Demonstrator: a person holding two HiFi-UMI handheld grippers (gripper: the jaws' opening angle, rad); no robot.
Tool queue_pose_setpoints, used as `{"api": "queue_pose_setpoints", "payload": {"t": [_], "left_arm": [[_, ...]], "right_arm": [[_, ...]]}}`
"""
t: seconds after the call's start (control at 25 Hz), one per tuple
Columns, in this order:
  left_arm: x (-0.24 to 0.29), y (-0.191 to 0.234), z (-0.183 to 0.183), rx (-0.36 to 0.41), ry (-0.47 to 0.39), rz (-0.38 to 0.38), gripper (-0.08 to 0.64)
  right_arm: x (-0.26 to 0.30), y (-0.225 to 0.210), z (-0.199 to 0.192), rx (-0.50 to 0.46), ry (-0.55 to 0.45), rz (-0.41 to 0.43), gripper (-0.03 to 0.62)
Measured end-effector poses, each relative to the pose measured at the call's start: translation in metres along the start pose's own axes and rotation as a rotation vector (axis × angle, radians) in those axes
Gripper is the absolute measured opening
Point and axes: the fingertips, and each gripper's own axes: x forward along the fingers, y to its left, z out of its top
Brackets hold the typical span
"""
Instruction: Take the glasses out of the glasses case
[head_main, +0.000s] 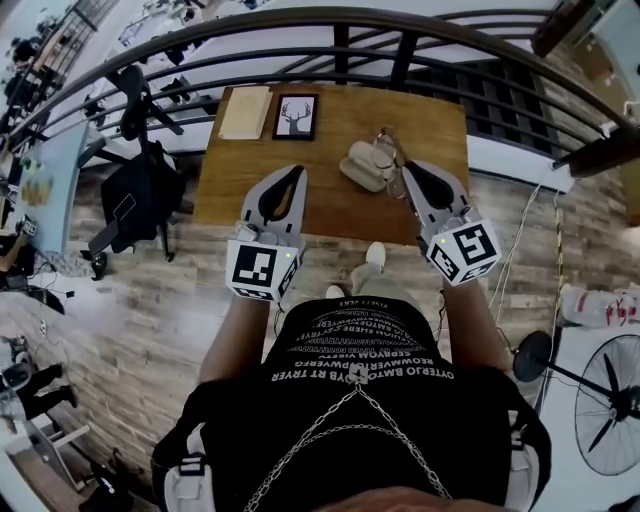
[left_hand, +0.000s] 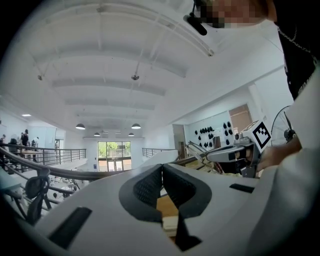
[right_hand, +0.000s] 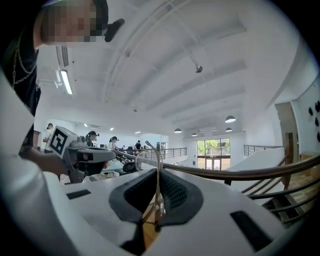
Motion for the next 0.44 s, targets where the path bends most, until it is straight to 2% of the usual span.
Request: {"api": "queue_pose_setpoints", "payload": {"t": [0.24,0.44], "left_arm": [[-0.002,-0.005,0.001,-0.001,-0.006,-0.021,0.028],[-0.009,0.005,-0.003,-0.001,-0.008,-0.004,0.028]], "right_arm": [[-0.005,0.007,0.011,-0.024,-0.020,-0.002,0.028],[0.006,0.016,0.009,-0.023,-0.021,0.003,0.028]]}}
